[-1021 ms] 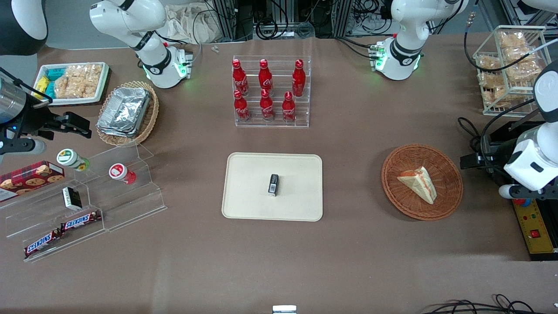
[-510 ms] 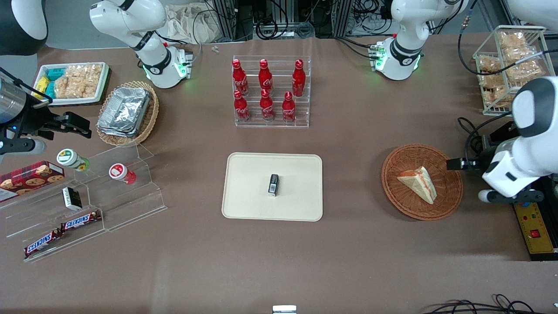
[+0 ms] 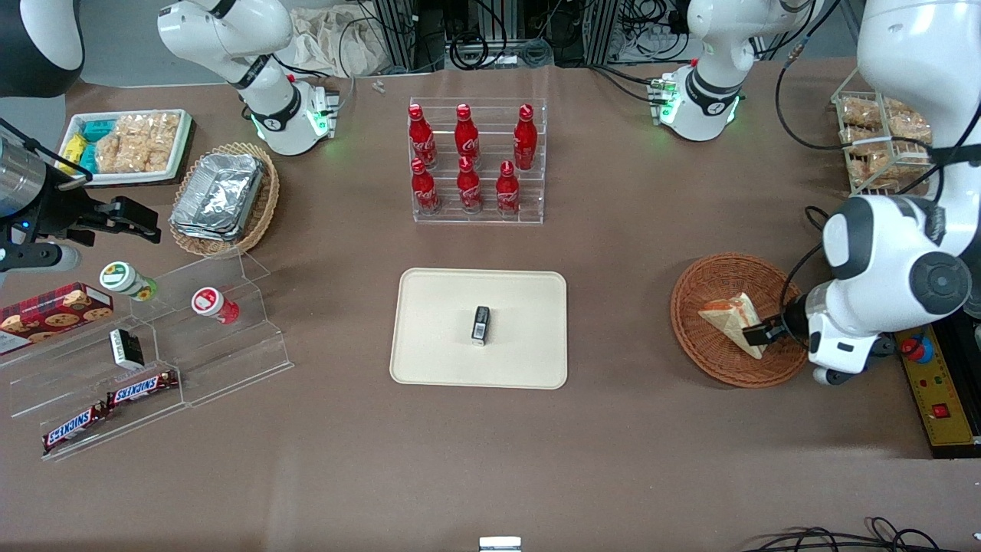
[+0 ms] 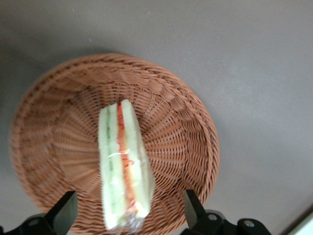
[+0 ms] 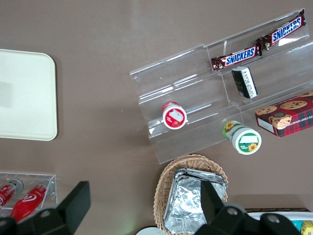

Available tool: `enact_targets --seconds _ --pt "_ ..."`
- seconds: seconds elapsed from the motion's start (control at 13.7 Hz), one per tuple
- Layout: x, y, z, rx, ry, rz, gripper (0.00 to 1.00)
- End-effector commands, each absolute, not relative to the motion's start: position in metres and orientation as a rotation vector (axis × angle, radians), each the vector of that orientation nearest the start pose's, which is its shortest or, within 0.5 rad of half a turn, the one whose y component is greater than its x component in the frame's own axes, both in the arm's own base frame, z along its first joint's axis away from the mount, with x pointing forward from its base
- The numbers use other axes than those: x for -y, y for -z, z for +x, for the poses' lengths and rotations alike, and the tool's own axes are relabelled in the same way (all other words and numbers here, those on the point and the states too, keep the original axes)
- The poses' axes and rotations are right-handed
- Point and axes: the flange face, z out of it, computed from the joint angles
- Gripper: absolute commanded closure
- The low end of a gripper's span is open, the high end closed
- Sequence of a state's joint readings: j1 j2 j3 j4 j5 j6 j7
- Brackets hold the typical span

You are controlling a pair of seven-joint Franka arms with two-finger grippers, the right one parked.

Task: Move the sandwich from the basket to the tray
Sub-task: 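Lower the left gripper and close it on the sandwich's edge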

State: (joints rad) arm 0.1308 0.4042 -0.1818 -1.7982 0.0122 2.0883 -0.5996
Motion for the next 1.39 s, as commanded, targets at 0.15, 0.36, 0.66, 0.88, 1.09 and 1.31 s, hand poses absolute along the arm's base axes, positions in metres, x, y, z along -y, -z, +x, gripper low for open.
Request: enact_targets --seconds 0.15,0.36,0.66,0.88,1.09,1.31 --pt "0.036 -0.268 0.622 0.969 -0.243 -2.985 0.02" --pt "0.035 -0.246 0.613 0.976 -0.229 -2.986 0.04" --pt "0.035 -0.241 0.611 0.961 -0.212 -2.987 0.04" --pt "0.034 -0.256 0.616 0.976 -0.188 -2.986 0.04" --pt "0.032 -0.285 0.626 0.971 -0.219 -2.966 0.04" --pt "0.029 -0.291 0.628 0.976 -0.234 -2.958 0.04"
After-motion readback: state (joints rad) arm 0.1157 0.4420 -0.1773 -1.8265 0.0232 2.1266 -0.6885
